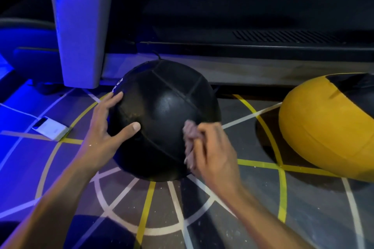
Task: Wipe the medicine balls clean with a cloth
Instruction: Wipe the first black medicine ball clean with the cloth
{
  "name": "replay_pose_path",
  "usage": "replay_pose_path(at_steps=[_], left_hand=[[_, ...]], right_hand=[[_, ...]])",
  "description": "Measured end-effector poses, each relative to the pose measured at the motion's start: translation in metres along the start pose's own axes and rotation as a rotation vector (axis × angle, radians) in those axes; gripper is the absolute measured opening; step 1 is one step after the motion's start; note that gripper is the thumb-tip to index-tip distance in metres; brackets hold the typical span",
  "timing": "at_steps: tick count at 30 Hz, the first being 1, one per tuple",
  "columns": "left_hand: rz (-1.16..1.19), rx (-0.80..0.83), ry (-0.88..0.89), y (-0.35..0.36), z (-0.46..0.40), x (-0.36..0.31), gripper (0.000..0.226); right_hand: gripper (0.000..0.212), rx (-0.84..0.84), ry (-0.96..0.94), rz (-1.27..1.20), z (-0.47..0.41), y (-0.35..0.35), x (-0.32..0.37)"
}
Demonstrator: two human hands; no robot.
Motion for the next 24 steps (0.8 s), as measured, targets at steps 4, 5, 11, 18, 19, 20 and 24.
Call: replay_pose_path(at_steps=[4, 5, 11, 18, 19, 20, 24], left_hand=[[0.015, 0.009, -0.064, -0.003, -0.004, 0.005, 0.084], [0.015, 0.016, -0.084, -0.003, -0.005, 0.005, 0.084], [-0.243, -0.001, 0.126, -0.004, -0.033, -0.053, 0.065], [-0.658, 0.162, 0.222, 0.021, -0.034, -0.051, 0.084], [-0.623, 0.134, 0.219, 0.014, -0.028, -0.048, 0.083], [-0.584, 0.112, 0.212, 0.006, -0.023, -0.045, 0.083], [-0.49, 0.044, 0.196, -0.015, 0.004, -0.039, 0.083]], right_hand=[[0.016, -0.015, 0.221, -0.153, -0.017, -0.006, -0.026], [0.016, 0.001, 0.203, -0.174, -0.012, -0.003, -0.023], [0.028, 0.1, 0.046, -0.06, 0.028, 0.022, -0.003], [0.032, 0.163, -0.178, 0.141, 0.044, 0.039, 0.027], [0.026, 0.116, -0.115, 0.081, 0.031, 0.033, 0.018], [0.018, 0.047, -0.021, 0.014, 0.012, 0.024, 0.005], [0.014, -0.073, 0.513, -0.12, -0.053, 0.024, -0.06]])
Point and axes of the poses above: each hand's wrist, its own z-axis away from the middle knuckle, its own y-axis out of the palm, x = y × z, the point moved 8 cm from there along -z, towards the middle knuckle, and after that the axes turned 15 degrees about y, right-handed, at the moved point
